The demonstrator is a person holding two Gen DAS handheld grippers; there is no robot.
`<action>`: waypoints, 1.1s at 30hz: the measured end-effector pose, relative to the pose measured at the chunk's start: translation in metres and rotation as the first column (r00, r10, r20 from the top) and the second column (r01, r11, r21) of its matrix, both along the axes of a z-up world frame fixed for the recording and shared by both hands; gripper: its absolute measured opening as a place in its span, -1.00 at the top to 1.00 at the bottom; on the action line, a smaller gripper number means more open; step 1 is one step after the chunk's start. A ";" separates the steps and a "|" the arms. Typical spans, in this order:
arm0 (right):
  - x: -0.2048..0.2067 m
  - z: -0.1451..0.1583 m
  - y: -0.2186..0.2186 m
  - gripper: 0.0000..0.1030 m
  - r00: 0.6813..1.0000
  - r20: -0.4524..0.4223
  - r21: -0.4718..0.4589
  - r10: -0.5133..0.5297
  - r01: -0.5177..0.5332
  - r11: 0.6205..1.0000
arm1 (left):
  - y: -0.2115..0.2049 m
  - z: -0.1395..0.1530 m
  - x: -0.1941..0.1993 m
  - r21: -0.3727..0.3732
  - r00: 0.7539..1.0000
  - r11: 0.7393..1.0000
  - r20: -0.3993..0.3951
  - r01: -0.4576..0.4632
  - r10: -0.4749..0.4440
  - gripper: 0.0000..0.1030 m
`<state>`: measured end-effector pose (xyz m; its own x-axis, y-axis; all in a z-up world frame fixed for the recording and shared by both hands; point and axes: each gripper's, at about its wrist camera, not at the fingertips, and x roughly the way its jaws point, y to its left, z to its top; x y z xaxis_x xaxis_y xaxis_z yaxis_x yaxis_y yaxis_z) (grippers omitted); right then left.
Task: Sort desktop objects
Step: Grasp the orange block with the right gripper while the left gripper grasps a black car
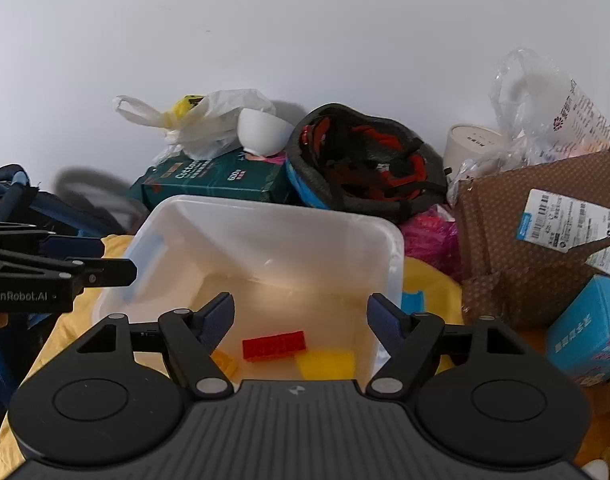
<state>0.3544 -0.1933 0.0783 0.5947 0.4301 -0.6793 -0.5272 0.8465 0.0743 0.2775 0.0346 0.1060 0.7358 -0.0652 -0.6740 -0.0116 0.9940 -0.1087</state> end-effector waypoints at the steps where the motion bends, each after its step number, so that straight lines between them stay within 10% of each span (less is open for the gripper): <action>1: -0.004 -0.001 -0.002 -0.45 1.000 0.006 0.006 0.001 -0.001 1.000 | 0.002 -0.002 -0.009 -0.008 1.000 1.000 0.015 0.003 -0.003 -0.09; 7: -0.063 -0.021 -0.034 -0.43 0.999 0.034 0.097 0.042 -0.045 0.994 | -0.005 -0.051 -0.104 0.023 0.996 0.998 0.064 0.057 -0.059 -0.09; 14: -0.161 -0.123 -0.068 -0.21 0.994 -0.078 0.003 0.075 -0.075 0.997 | -0.030 -0.142 -0.199 0.006 0.995 0.998 -0.087 0.056 -0.055 -0.09; 33: -0.178 -0.174 -0.036 0.25 0.983 -0.084 -0.117 0.163 -0.172 0.978 | -0.067 -0.176 -0.185 -0.046 0.983 0.995 -0.162 0.084 -0.091 -0.01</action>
<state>0.1764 -0.2288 -0.0955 0.4674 0.4300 -0.7725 -0.6594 0.7516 0.0194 0.0924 -0.0320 -0.0698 0.6064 -0.1525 -0.7804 0.0544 0.9871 -0.1506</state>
